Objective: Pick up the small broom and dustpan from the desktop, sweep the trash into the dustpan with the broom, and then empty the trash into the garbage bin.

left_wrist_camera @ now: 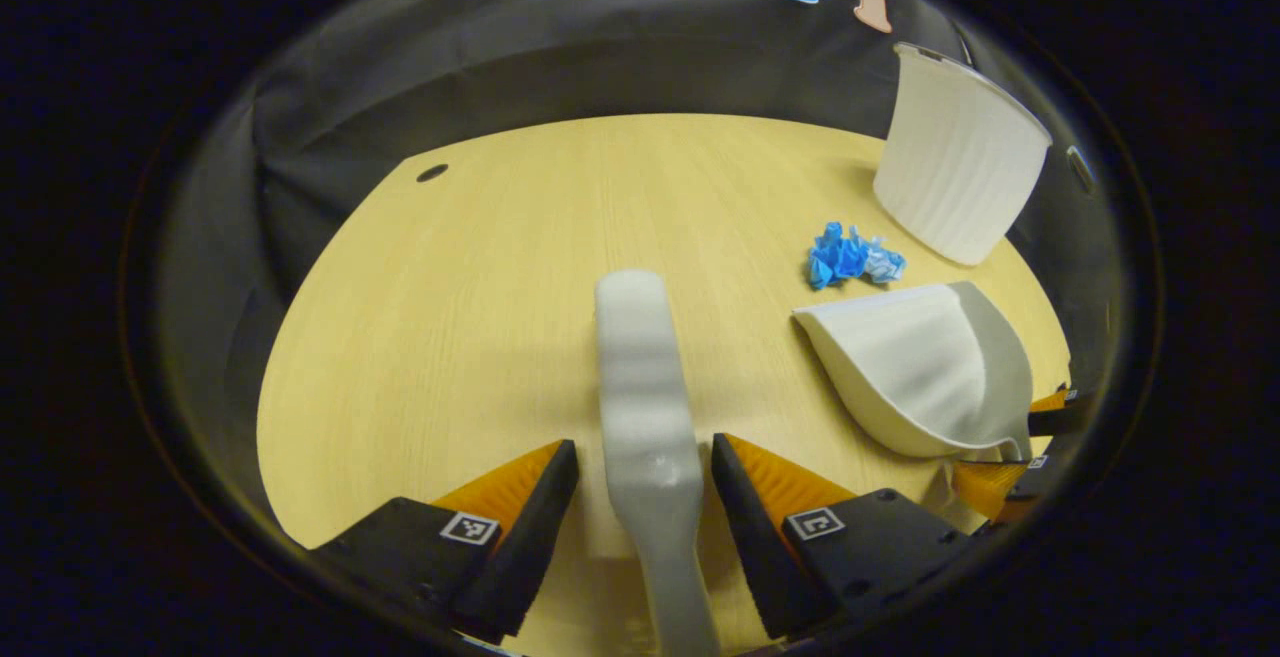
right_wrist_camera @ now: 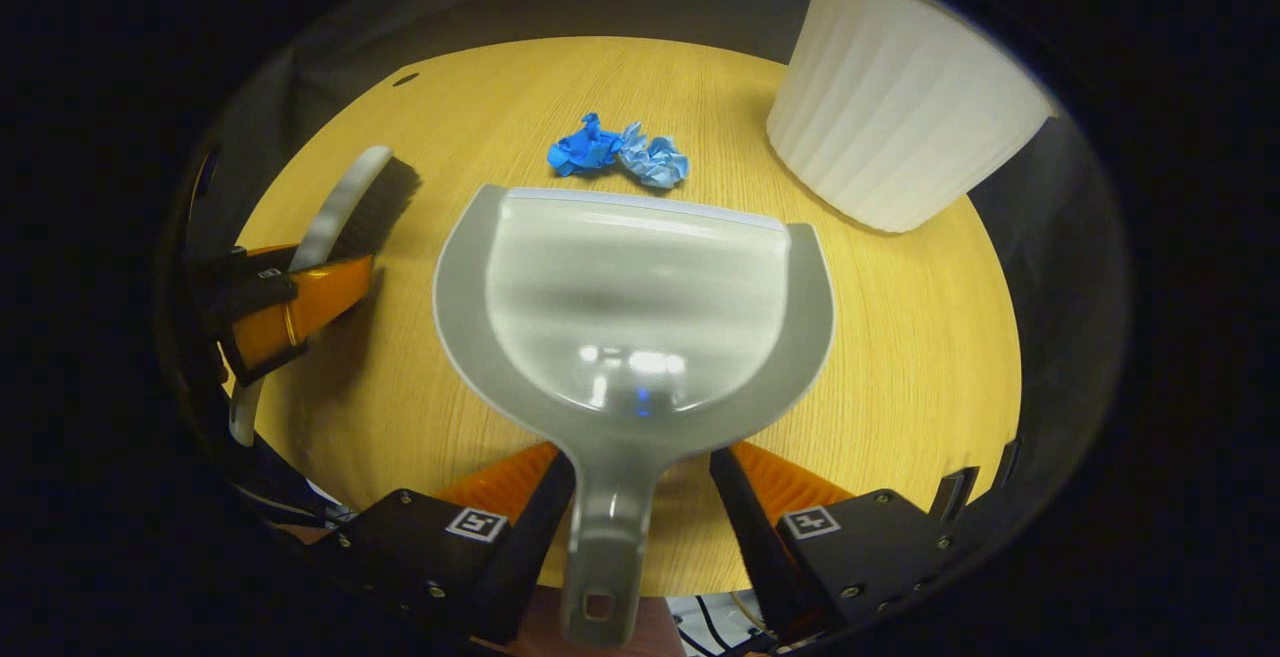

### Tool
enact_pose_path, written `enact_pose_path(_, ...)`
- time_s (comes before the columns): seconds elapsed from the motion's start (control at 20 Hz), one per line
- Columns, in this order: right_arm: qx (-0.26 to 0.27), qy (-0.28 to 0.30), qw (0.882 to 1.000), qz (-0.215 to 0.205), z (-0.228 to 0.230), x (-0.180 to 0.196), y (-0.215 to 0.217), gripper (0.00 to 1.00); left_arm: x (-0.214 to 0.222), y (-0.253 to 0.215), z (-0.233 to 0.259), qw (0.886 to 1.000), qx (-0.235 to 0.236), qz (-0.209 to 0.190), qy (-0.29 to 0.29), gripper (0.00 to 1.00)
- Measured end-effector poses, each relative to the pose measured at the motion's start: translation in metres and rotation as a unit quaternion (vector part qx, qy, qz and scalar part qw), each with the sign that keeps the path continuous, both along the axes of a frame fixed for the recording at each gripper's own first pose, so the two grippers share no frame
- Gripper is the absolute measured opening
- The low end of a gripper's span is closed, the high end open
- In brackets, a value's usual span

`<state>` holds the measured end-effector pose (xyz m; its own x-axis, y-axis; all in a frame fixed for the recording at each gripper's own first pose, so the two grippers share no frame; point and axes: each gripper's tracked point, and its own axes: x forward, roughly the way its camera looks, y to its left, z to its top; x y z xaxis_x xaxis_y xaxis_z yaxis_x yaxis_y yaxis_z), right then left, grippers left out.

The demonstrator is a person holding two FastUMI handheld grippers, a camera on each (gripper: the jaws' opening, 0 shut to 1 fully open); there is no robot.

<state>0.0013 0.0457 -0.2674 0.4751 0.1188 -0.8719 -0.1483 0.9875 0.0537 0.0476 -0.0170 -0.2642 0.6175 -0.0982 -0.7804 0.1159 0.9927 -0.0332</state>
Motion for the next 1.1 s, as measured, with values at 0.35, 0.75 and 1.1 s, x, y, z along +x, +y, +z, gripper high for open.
enact_pose_path(0.35, -0.012, -0.001, 0.999, 0.035, -0.004, 0.004, 0.008, 0.42, 0.001, -0.002, -0.006, 1.0, 0.006, 0.01, 0.016, 0.62)
enact_pose_path(0.75, -0.015, -0.035, 0.999, 0.023, 0.001, 0.01, -0.009, 0.34, 0.003, -0.002, -0.003, 1.0, 0.0, 0.013, 0.019, 0.53)
enact_pose_path(1.1, -0.011, -0.053, 0.996, 0.071, -0.004, 0.009, -0.023, 0.3, 0.018, -0.013, 0.003, 1.0, -0.013, 0.001, 0.025, 0.54)
